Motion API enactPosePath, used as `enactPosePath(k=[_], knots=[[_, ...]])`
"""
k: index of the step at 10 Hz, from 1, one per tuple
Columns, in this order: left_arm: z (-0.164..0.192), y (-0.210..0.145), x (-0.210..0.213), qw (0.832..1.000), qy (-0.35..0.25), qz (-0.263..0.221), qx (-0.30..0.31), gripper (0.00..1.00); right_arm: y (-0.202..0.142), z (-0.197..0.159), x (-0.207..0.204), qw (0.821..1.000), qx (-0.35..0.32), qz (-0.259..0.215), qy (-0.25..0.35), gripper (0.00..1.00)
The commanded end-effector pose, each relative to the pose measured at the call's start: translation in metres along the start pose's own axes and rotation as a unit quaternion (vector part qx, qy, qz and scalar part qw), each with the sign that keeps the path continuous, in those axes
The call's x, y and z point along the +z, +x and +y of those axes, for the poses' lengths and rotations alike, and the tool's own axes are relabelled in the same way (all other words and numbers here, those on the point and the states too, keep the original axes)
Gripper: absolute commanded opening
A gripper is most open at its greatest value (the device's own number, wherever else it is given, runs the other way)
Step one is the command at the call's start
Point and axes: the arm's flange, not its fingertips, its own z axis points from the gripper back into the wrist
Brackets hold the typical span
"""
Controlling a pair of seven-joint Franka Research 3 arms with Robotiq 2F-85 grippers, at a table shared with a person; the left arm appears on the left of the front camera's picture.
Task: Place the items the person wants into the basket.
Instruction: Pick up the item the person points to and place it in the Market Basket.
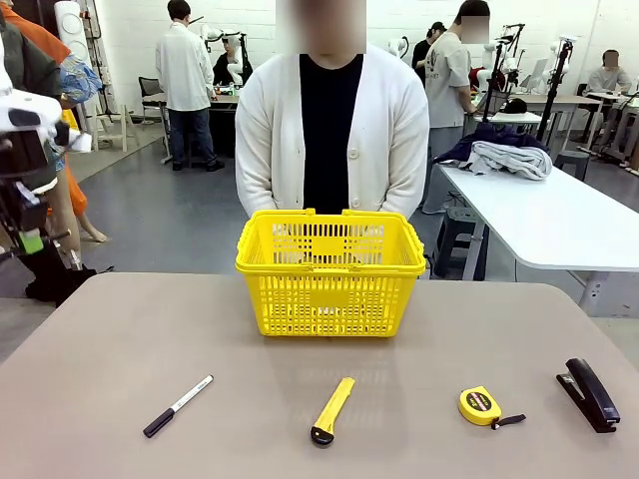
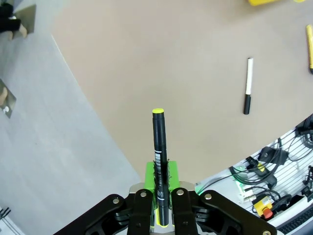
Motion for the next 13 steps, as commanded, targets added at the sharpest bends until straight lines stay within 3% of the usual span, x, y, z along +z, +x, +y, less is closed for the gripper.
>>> enactPosePath(k=[1,9,10,11,13], knots=[[0.001,0.001,0.019,1.0,-0.025,-0.012,-0.005,0.0,0.002,0.0,0.0,1.0,0.007,-0.01,0.007,1.0],[0.0,0.001,0.014,1.0,-0.005,-0.008,0.002,0.0,0.002,0.0,0.0,1.0,0.007,-0.01,0.007,1.0],[0.0,0.001,0.015,1.0,-0.011,-0.005,0.003,0.11,0.002,0.0,0.0,1.0,0.007,-0.01,0.007,1.0],[-0.019,0.041,0.026,0.996,0.004,-0.005,-0.09,0.11,0.002,0.0,0.0,1.0,0.007,-0.01,0.007,1.0],[-0.066,0.127,0.04,0.967,0.011,0.003,-0.255,0.11,0.002,0.0,0.0,1.0,0.007,-0.01,0.007,1.0]])
